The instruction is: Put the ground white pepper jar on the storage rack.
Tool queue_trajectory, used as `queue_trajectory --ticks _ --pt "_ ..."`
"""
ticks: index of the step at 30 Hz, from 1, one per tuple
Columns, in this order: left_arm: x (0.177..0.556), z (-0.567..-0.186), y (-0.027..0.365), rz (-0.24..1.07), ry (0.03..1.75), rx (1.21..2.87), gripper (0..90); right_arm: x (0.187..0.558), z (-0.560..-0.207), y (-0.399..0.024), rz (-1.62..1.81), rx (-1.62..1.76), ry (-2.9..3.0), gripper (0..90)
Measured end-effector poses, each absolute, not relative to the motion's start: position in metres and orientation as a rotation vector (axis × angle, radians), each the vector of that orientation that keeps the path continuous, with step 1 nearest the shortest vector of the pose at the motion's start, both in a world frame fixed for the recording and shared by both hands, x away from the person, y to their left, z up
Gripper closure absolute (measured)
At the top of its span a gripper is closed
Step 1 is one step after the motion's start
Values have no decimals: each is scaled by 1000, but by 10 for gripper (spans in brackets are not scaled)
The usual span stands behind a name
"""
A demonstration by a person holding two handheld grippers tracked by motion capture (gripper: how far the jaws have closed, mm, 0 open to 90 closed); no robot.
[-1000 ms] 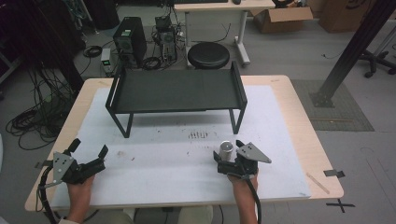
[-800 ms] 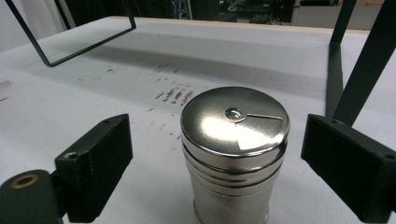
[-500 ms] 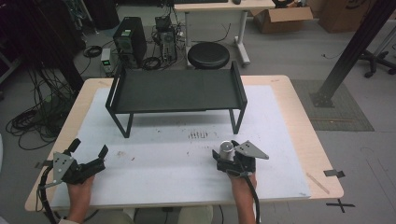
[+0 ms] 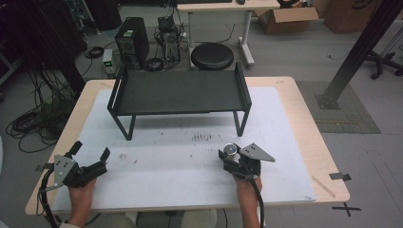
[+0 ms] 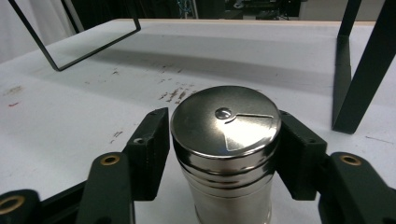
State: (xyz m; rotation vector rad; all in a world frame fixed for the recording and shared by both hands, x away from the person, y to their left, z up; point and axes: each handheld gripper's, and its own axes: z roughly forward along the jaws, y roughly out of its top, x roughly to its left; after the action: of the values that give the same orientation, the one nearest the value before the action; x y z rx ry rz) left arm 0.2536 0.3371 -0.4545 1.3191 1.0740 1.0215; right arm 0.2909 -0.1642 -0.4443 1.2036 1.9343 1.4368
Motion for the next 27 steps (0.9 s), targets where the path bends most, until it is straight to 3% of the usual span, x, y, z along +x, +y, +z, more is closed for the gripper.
queue_trajectory --ticks 15,27 --pt "254 -454 337 1022 1073 1320 3 287 -443 -163 1419 1177 1907 480" --pt "254 -454 337 1021 1074 1319 3 284 -420 -159 1475 1107 1899 481"
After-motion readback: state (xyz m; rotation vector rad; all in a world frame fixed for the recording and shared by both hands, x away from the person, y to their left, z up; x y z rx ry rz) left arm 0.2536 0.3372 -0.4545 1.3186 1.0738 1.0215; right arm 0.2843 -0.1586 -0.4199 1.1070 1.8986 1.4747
